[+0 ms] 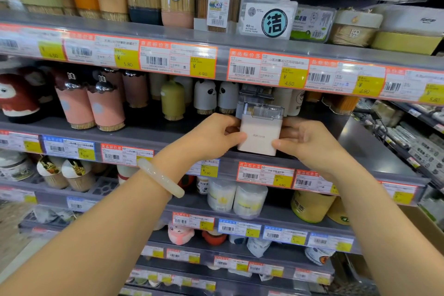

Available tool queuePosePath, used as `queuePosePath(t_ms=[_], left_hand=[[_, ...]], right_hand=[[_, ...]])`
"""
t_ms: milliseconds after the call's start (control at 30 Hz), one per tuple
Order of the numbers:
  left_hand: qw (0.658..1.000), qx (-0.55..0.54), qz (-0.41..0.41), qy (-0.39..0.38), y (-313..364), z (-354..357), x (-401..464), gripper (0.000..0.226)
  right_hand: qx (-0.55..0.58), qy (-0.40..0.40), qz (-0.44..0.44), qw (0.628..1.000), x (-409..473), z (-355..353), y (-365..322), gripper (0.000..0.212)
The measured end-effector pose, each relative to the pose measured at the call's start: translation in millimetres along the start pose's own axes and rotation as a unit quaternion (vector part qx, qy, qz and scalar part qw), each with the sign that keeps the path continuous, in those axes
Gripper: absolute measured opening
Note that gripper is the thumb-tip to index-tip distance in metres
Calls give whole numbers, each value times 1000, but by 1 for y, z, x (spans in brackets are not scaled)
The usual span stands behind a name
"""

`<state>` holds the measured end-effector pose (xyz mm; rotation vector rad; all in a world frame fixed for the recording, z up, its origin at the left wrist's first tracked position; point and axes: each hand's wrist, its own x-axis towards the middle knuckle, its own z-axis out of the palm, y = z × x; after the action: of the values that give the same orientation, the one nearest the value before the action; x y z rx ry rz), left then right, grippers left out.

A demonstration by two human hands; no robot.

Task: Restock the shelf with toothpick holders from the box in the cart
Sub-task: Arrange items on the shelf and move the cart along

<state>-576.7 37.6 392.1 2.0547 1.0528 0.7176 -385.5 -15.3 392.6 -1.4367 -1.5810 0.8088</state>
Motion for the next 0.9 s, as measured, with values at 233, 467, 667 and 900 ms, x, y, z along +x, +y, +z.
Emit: queuePosePath(t_ms=[233,467,667,900], left_hand=[[995,32,-24,94,-1,6,2,23],[992,-19,-34,118,0,3,-5,27],[999,-22,-20,29,-1,-3,-10,54],[996,-27,-58,68,-10,-20,-4,43]], right_hand=[[12,56,-16,998,-3,8,-2,41],[-60,129,-37,989,0,32,-2,41],[-48,52,-79,994,3,45,-6,34],[-56,201,-50,977,36,8,2,32]])
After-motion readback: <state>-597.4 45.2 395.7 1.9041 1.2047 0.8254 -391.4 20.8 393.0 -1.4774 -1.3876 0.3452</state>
